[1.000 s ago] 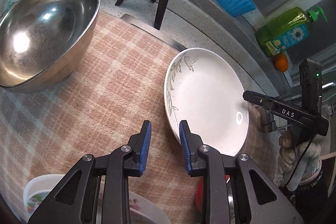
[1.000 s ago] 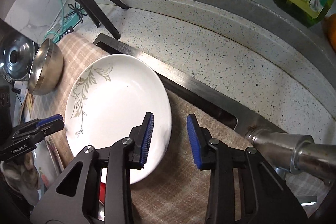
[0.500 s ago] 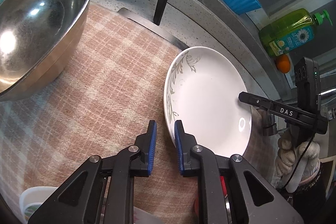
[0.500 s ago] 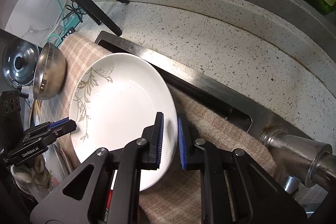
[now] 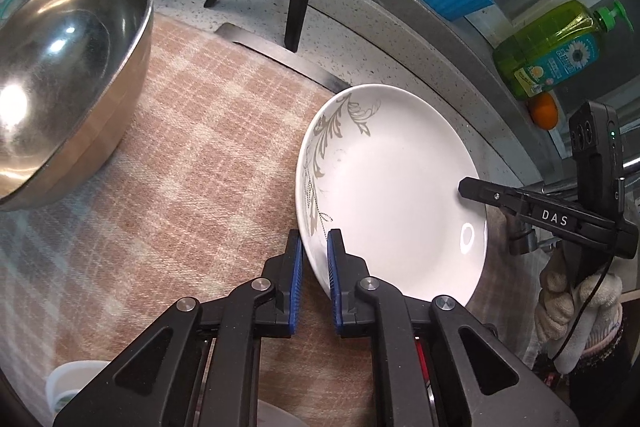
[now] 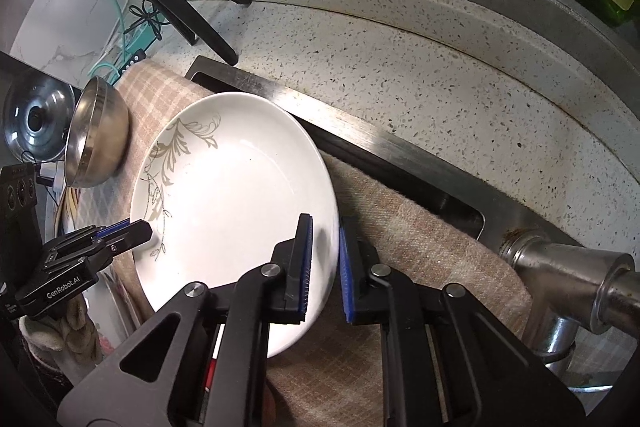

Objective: Organize plates and bowls
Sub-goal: 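Lift the leaf-pattern plate with the left gripper and carry it toward the stack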

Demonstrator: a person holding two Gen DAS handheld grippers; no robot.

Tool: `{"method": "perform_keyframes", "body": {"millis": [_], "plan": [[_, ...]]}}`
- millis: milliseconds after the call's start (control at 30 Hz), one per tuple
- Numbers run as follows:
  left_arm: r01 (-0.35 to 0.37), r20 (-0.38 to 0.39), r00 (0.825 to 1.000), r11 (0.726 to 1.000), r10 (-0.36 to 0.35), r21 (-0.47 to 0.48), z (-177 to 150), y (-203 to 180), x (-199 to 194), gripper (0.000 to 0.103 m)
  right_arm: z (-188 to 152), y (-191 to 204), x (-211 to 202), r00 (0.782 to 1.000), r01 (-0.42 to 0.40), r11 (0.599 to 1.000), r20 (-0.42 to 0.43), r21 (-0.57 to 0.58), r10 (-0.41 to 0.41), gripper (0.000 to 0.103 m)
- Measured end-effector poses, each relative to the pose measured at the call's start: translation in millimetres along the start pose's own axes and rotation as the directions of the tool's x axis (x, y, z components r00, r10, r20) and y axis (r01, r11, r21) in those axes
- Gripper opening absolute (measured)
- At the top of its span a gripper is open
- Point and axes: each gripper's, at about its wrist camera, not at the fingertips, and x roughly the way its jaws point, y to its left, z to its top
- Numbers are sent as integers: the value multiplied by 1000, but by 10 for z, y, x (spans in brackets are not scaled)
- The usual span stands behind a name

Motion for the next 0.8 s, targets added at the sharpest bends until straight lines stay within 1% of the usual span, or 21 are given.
{"method": "perform_keyframes", "body": {"millis": [133, 400, 567, 667, 800], "plan": [[-3, 21, 1000, 1000, 3, -1, 14, 28, -74, 10, -3, 71, -75, 1000, 14, 1000, 15, -12, -14, 13], [0, 55, 999, 1000, 0, -6, 30, 72, -284, 10, -32, 210, -249, 999, -29, 1000, 40, -12, 29, 13], [-8, 87, 996, 1000, 8, 1, 31, 77, -476, 10, -116, 312, -371, 997, -44, 999, 56, -17, 45, 13], [-12, 102, 995, 1000, 9, 22, 17, 65, -615, 10, -189, 385, -468, 996, -50, 999, 76, -14, 51, 13], [-1, 103, 995, 999, -4, 46, -12, 92, -733, 10, -296, 483, -592, 993, -54, 998, 104, 16, 52, 13]]}}
